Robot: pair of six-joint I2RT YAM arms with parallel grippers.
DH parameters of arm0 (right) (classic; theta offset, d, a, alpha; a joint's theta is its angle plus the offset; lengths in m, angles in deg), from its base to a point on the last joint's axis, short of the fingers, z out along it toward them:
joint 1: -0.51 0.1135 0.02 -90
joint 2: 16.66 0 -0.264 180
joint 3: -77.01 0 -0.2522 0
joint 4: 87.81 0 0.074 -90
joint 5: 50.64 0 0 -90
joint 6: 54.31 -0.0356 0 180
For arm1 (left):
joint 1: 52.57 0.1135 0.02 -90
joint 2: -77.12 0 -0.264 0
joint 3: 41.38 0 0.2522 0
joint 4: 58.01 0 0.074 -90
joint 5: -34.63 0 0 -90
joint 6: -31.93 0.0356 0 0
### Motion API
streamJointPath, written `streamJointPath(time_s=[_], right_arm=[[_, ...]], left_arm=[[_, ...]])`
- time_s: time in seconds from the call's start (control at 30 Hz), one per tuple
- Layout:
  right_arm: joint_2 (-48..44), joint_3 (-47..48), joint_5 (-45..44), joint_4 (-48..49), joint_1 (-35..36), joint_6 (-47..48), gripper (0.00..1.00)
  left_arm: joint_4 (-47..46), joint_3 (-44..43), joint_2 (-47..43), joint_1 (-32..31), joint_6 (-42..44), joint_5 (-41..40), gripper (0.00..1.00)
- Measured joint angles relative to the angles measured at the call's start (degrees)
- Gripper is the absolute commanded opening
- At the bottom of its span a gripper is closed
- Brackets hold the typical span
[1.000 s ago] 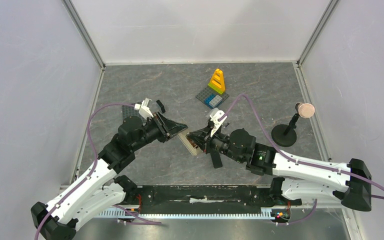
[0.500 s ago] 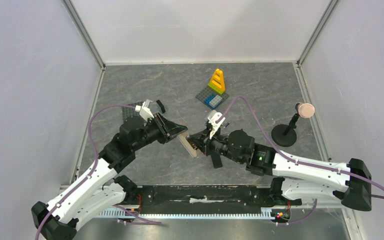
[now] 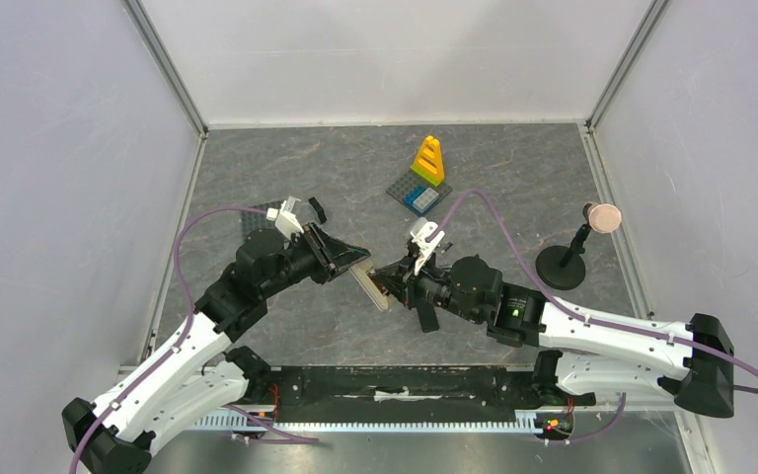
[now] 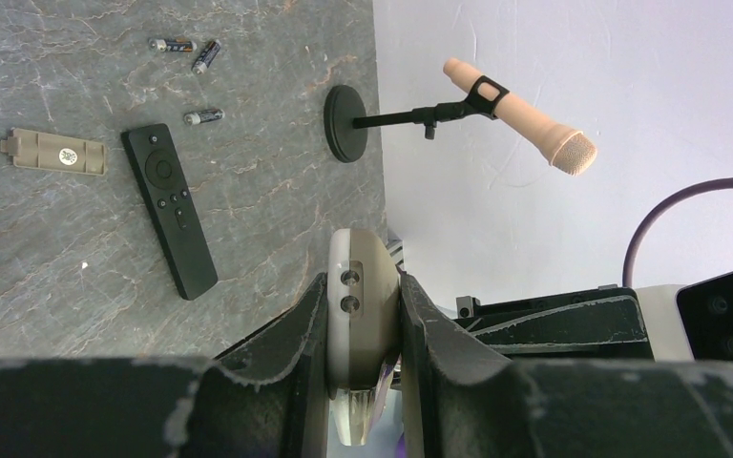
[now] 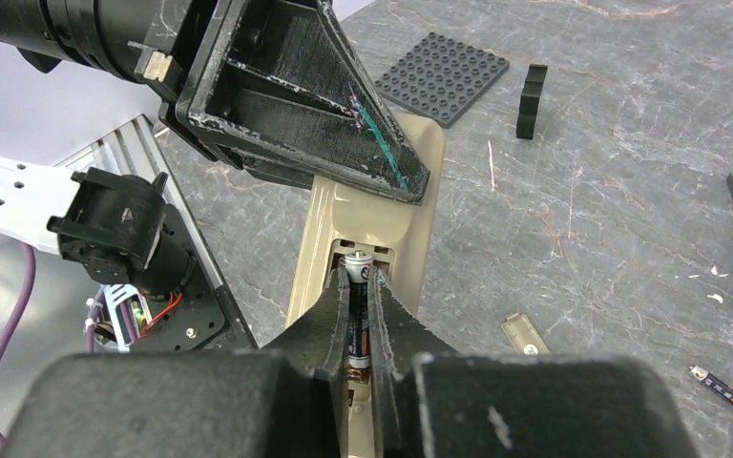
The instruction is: Load the batteries into the remote control
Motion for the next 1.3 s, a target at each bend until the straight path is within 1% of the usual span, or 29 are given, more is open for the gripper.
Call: streamJointPath(time_s=[0.07,0.17,0.37,0.67,0.73,0.8,0.83,0.97,1.07,1.17,1.3], right_arm=[[0.00,0.00,0.02,0.00,0.00,-0.35,0.08],[0.02,0.11,0.00,-0.17,0.00,-0.79,0.13],[0.15,1.22,-0.42,-1.81,0.00,-1.92,0.26],[0.11,4.22,-1.51,-6.14,0.00,-3.15,0.38],[-0.04,4.63,-1.51,-6.95,0.00,-3.54,0.42],[-0.46,4.87,-1.46,-7.45,0.00,-3.91,0.48],[-0.72,4.94,-1.44,-7.72,0.00,-4.17,0.53],[-1.57,6.47,-1.70,-9.97,0.00,-6.23,0.82],[-1.55,9.18,-2.29,-13.53,0.00,-8.37,0.97],[-1.55,11.41,-3.17,-16.50,0.00,-11.87,0.98],[-1.57,12.00,-5.01,-20.79,-0.63,-20.28,0.98]], left_arm=[[0.00,0.00,-0.07,0.00,0.00,0.00,0.02],[0.00,0.00,-0.09,0.00,-0.02,0.02,0.02],[-0.07,0.00,-0.11,0.00,-0.52,0.00,0.02],[-0.52,0.00,-0.22,0.09,-0.87,-0.07,0.02],[-0.55,0.00,-0.22,0.09,-0.85,-0.07,0.02],[-0.55,0.00,-0.22,0.09,-0.85,-0.07,0.02],[-0.57,0.00,-0.22,0.09,-0.85,-0.07,0.02],[-0.57,0.00,-0.22,0.09,-0.85,-0.07,0.02],[-0.57,0.00,-0.22,0.11,-0.83,-0.11,0.02],[-0.63,0.00,-0.22,0.11,-0.79,-0.15,0.02],[-0.98,0.00,-0.24,0.11,-0.63,-0.20,0.02]])
